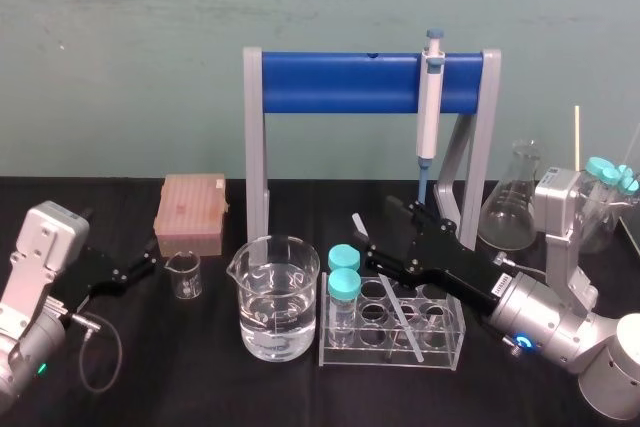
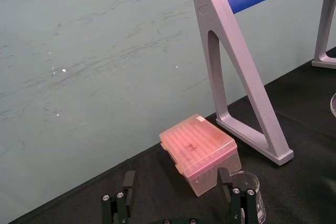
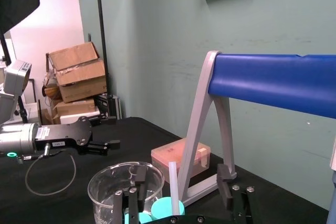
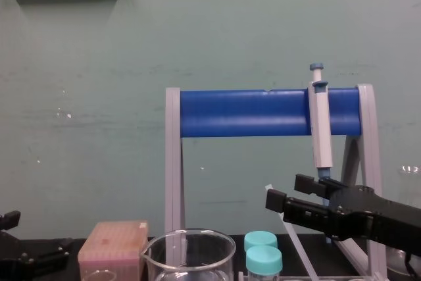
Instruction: Pick up the stirring rod with one hand, then place it down.
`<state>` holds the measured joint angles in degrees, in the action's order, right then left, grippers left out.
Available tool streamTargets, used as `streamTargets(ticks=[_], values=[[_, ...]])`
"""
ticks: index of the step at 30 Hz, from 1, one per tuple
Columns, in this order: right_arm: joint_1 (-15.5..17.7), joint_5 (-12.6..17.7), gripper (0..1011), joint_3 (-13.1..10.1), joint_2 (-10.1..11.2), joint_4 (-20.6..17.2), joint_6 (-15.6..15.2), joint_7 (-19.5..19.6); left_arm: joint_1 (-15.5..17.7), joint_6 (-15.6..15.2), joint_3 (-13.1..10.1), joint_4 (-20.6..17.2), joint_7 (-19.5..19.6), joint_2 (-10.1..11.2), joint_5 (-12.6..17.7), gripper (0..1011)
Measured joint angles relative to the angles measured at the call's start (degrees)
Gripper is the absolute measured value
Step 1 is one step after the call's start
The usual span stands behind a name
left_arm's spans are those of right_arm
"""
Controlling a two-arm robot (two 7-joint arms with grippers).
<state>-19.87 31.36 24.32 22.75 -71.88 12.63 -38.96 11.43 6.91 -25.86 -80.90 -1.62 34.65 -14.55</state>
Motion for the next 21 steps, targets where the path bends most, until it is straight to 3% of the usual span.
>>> streamTargets(ticks=[1, 6, 10, 14, 18, 21], values=[[0.0, 0.0, 875, 0.0, 0.0, 0.0, 0.0, 0.0, 0.0, 0.0, 0.0, 0.0, 0.0, 0.0, 0.0, 1000], [0.0, -0.1, 978, -0.4, 0.0, -0.1, 0.1, 0.6, 0.0, 0.0, 0.0, 0.0, 0.0, 0.0, 0.0, 1000], [0.5, -2.0, 1003, -1.8, 0.1, -1.1, 0.2, 4.9, 0.0, 0.0, 0.0, 0.0, 0.0, 0.0, 0.0, 1000], [2.1, -7.2, 1003, -4.4, 0.2, -2.6, 1.0, 14.7, 0.0, 0.0, 0.0, 0.0, 0.0, 0.0, 0.0, 1000], [5.0, -14.6, 1003, -8.0, 0.0, -5.1, -0.7, 29.2, 0.0, 0.0, 0.0, 0.0, 0.0, 0.0, 0.0, 1000], [6.2, -17.1, 1003, -9.4, -0.3, -5.9, -2.3, 34.4, 0.0, 0.0, 0.0, 0.0, 0.0, 0.0, 0.0, 1000]])
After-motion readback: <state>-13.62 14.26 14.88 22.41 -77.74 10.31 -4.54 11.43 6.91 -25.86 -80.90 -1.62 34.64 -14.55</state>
